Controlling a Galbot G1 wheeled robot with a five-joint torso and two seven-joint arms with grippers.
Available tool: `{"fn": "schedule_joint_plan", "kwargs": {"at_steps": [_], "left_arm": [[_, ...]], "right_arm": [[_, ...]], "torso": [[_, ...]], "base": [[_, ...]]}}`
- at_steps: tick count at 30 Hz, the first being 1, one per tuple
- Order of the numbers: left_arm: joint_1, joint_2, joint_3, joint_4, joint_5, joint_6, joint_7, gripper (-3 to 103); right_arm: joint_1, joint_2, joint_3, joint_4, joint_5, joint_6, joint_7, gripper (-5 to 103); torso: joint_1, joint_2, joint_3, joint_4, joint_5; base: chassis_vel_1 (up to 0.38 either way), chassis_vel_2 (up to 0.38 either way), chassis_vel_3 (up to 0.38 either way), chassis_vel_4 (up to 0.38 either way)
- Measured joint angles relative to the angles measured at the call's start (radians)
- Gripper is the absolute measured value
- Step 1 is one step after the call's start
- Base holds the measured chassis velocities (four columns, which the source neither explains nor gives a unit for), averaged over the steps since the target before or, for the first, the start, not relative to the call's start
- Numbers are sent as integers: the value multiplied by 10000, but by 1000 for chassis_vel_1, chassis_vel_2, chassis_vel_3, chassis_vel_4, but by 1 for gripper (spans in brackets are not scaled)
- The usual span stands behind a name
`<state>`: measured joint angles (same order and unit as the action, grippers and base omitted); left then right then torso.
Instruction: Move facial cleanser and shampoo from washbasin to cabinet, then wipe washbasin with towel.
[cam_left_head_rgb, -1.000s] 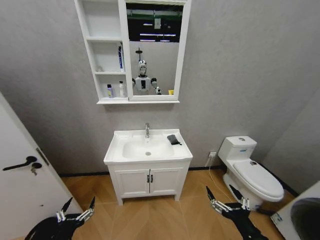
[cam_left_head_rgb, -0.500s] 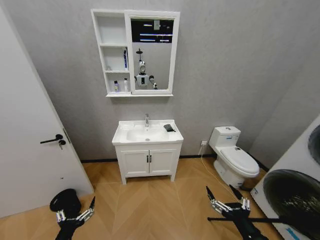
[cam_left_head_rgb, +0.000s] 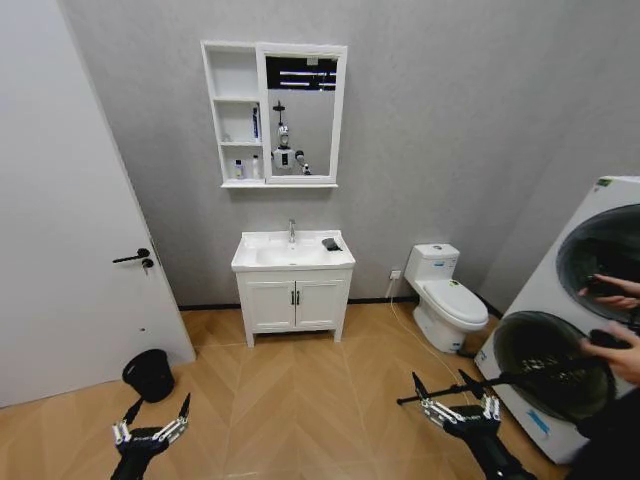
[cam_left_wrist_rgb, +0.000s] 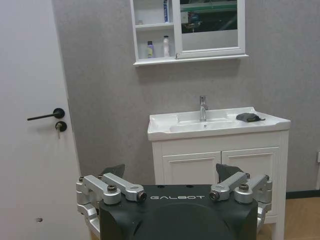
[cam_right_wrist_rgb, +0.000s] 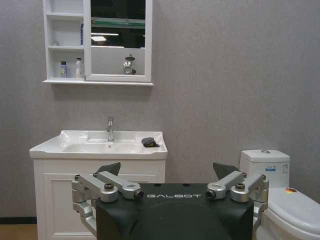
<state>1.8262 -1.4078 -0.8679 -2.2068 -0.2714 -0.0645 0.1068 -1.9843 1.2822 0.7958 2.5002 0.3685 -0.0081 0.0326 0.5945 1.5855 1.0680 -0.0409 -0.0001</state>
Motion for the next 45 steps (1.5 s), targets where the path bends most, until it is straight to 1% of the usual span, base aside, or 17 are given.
{"fn": "schedule_joint_plan", "kwargs": {"at_steps": [1,3,6,7,11,15,20,21,30,31,34,45], "left_arm": [[0,-1,0,-1,0,0,-1,100],[0,-1,-1,0,0,0,0,100],[0,-1,-2,0,0,0,0,100],[0,0,-1,0,0,0,0,100],[2,0,-3,0,0,0,0,100],[3,0,-4,0,0,0,0,100],[2,0,-3,0,0,0,0,100],[2,-1,-4,0,0,0,0,100],[3,-1,-5,0,0,0,0,100],[3,0,-4,0,0,0,0,100],[3,0,-4,0,0,0,0,100],[3,0,-3,0,0,0,0,100]], "right_arm": [[1,0,0,-2,0,0,0,100],[3,0,0,-1,0,0,0,100],[4,-1,0,-1,0,0,-1,100],[3,-1,0,-1,0,0,0,100],[1,0,0,-2,0,0,0,100],[1,0,0,-1,0,0,0,100],[1,-1,0,-1,0,0,0,100],[2,-1,0,-1,0,0,0,100],[1,-1,0,-1,0,0,0,100],[1,-1,0,-1,0,-1,-1,100],[1,-1,0,-1,0,0,0,100],[1,0,0,-1,0,0,0,100]], "torso": [[9,-4,3,5,8],[15,-6,3,13,-1],[15,-6,3,16,1],[13,-6,3,10,2],[1,-1,-1,6,1],[-1,0,-1,10,1],[0,-1,-1,8,1],[0,-2,-2,13,1],[-29,-52,-19,19,1],[-32,-57,-20,9,2],[-32,-59,-20,13,2],[-32,-60,-20,13,1]], "base": [[-72,-39,-3,-61],[-70,39,107,-58],[-50,48,101,-34],[0,0,0,0],[0,0,0,0],[0,0,0,0],[0,0,0,0],[29,42,79,43],[32,52,53,40],[0,0,0,0],[0,0,0,0],[0,0,0,0]]}}
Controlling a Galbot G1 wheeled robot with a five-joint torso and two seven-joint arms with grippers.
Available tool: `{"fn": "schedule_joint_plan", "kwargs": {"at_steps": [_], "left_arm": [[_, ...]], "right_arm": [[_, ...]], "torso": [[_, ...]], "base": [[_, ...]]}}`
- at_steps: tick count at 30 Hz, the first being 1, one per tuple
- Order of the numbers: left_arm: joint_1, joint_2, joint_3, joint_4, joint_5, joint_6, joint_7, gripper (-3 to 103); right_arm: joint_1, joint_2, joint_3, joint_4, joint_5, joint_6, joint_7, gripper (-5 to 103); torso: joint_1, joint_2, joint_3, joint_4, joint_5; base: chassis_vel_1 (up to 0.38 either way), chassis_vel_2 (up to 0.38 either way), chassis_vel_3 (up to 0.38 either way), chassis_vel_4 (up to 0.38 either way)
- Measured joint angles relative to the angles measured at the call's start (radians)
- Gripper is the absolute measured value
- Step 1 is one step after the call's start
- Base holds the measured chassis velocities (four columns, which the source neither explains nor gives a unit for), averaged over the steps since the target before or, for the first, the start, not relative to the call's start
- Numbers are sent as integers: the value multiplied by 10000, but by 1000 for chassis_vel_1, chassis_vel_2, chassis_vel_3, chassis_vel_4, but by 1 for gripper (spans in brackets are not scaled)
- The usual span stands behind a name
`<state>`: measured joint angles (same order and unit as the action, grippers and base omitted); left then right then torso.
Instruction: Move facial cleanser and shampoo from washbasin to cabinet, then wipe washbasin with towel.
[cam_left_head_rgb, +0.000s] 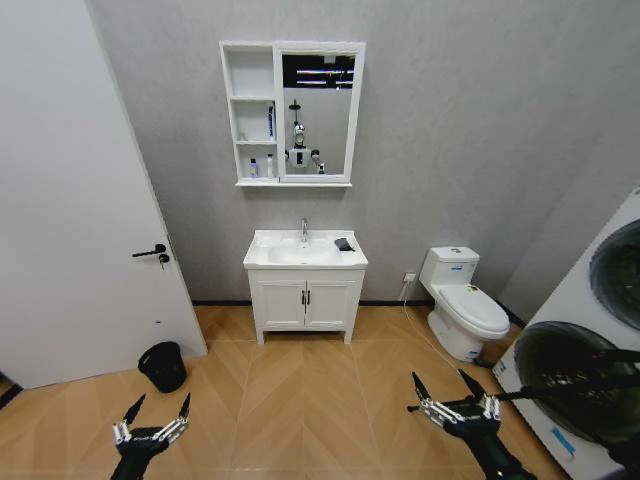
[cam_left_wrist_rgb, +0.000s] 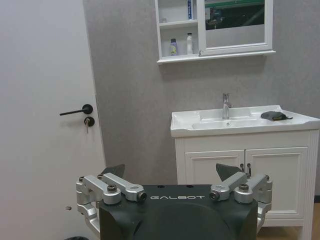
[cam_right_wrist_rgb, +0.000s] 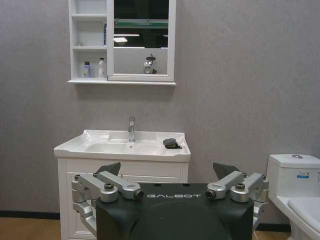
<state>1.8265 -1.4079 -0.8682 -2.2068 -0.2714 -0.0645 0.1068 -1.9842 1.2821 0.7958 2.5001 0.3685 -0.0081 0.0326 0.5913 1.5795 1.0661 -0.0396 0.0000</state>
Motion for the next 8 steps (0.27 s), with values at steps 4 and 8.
{"fn": "schedule_joint_plan", "kwargs": {"at_steps": [4,8], "left_arm": [[0,0,0,0,0,0,0,100],[0,0,0,0,0,0,0,100]], "right_arm": [[1,0,0,0,0,0,0,100],[0,0,0,0,0,0,0,100]], "torso": [[0,1,0,0,0],[0,2,0,0,0]], "base": [[0,0,0,0],[0,0,0,0]]}}
